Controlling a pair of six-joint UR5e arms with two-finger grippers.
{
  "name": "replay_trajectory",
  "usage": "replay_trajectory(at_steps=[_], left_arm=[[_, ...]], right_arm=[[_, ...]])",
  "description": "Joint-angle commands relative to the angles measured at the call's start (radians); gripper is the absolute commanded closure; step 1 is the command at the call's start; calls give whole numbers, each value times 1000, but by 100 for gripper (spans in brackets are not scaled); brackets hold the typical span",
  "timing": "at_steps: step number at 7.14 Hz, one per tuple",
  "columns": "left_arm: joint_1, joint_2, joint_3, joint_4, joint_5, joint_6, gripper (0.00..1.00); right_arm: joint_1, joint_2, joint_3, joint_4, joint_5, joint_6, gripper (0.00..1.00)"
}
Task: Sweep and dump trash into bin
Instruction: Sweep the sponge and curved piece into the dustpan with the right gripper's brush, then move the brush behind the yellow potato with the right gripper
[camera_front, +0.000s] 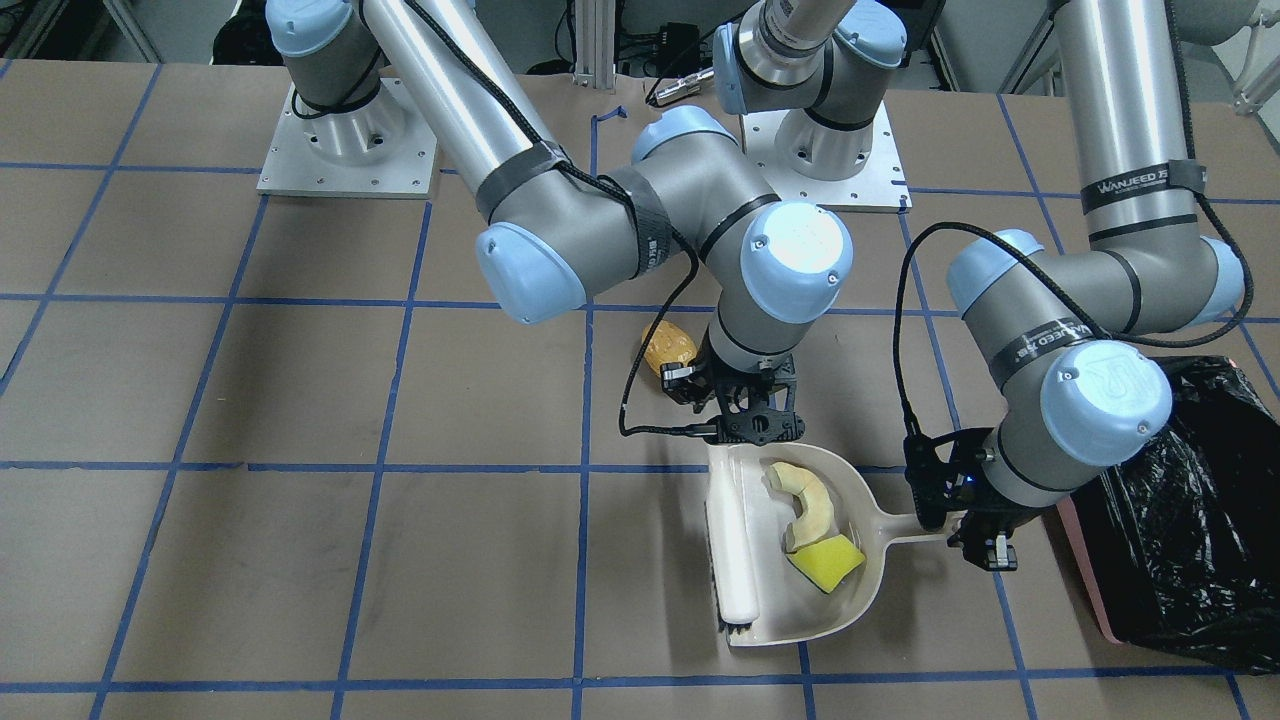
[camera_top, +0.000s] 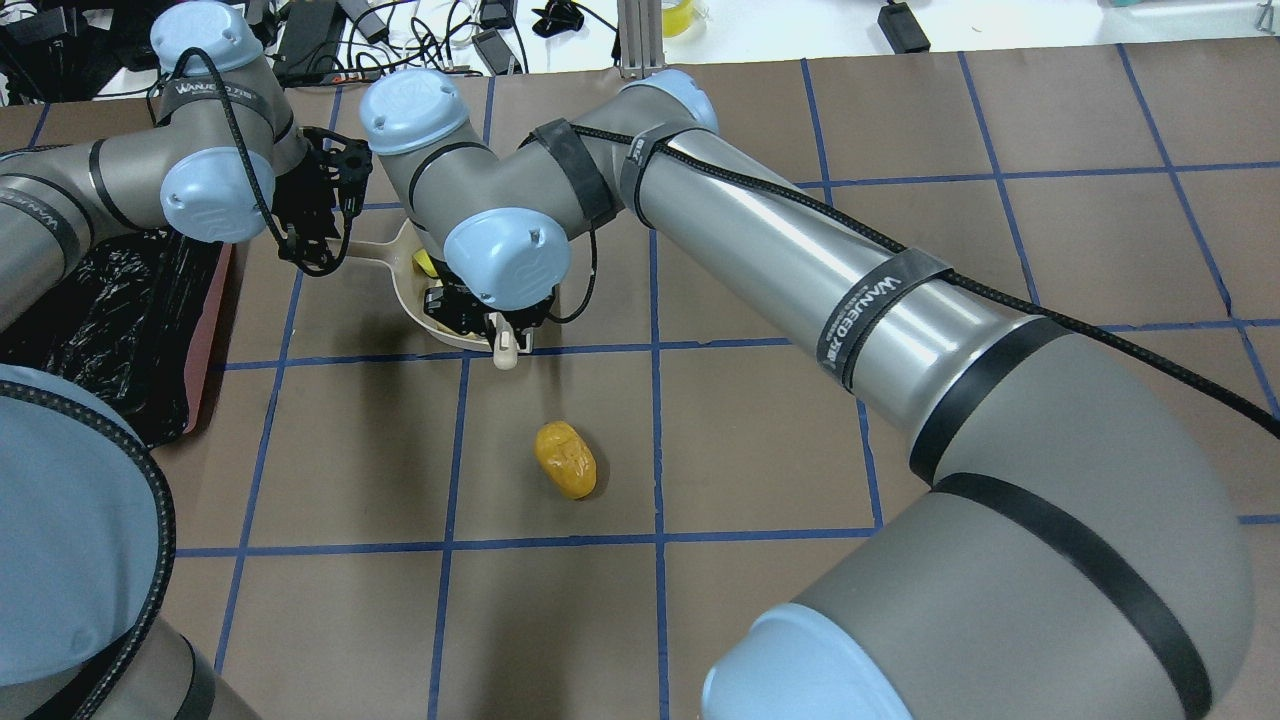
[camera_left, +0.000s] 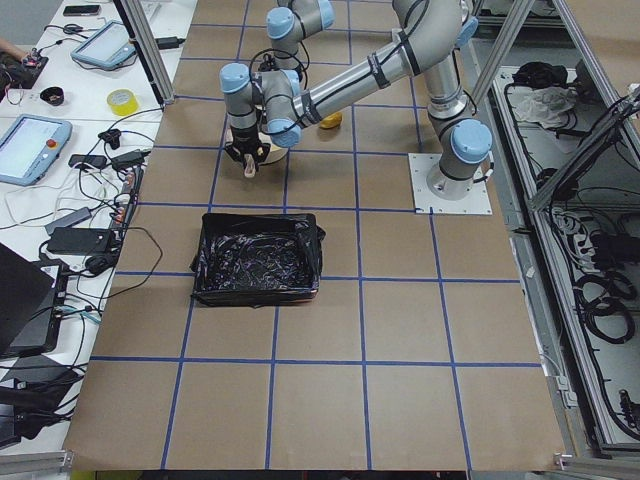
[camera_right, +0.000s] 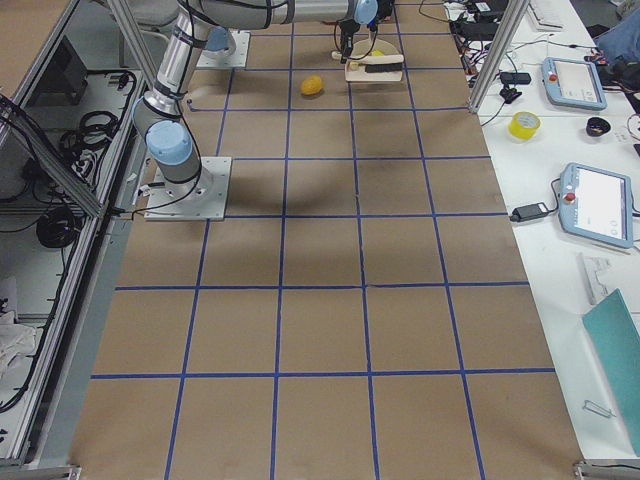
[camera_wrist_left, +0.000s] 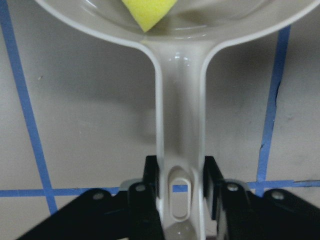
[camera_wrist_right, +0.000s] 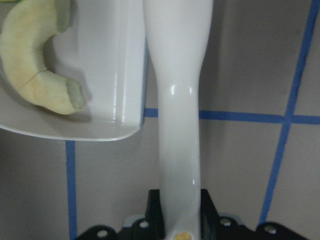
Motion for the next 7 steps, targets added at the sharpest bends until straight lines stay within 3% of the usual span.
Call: replay_trajectory(at_steps=[1,4,6,7], left_arm=[[42,85,-110,8,29,66,100],[40,261,-355,77,54,58,100],[43,338,-495,189,70,49,100],[42,358,-512,189,70,42,100]], right_arm=[[-68,-123,72,143,-23,-9,88],[-112,-385,413,142,-29,8,91],[-112,-473,527,153,-29,40,92],[-112,-475,554,144,-29,57,93]])
